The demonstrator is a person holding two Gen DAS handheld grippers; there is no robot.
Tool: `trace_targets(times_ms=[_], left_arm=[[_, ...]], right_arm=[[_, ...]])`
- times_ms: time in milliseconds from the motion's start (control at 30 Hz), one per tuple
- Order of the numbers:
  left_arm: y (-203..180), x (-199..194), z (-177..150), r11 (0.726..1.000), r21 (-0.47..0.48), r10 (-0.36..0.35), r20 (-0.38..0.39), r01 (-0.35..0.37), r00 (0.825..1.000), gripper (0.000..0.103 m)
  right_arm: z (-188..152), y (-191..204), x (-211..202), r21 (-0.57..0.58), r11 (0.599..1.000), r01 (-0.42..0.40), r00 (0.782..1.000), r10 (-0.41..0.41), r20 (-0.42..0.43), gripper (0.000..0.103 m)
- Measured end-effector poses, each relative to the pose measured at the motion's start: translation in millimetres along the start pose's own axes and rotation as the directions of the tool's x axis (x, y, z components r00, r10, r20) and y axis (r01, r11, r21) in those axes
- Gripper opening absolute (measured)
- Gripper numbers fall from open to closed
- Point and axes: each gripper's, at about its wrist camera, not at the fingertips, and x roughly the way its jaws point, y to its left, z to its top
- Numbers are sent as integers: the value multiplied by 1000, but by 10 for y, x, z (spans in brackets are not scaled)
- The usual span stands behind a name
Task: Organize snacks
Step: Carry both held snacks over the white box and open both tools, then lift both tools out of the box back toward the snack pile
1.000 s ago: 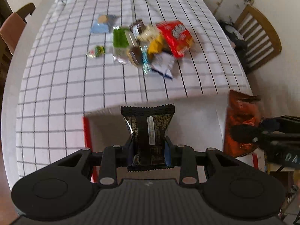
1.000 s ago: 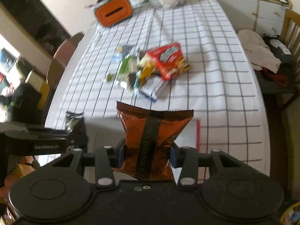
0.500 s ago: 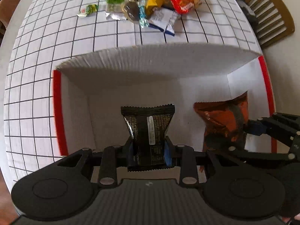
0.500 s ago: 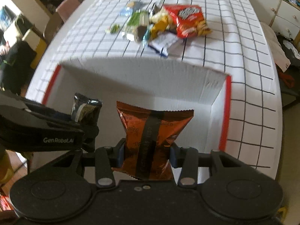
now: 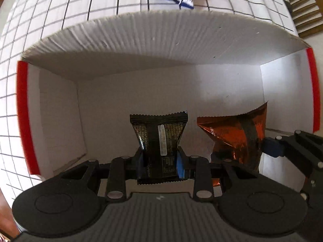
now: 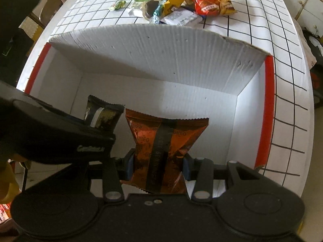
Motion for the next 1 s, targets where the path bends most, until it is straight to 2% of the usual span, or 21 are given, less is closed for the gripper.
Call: trace_targets(times_ms=[267, 533, 600, 833, 1000], left_arm=[[-39, 66, 11, 1000, 8, 16, 5, -17, 1000, 31], [-74, -109, -45, 999, 32, -5, 40, 3, 999, 33], [-50, -146, -71, 1000, 29, -8, 45, 7, 999, 41], [83, -436, -206, 999, 37, -27, 120, 22, 992, 48], [92, -724, -221, 999, 43, -26, 195, 18, 980, 54]], right_arm=[[34, -32, 86, 15, 1000, 4, 1000, -4, -27, 44], [32, -116, -83, 30, 999, -34, 999, 35, -9, 47], [26, -153, -157, 38, 998, -50, 999, 50, 1, 47], [6, -171, -414, 52, 995, -84, 995, 81, 50, 52], [33, -165, -650, 51, 993, -107, 989, 100, 113, 59]])
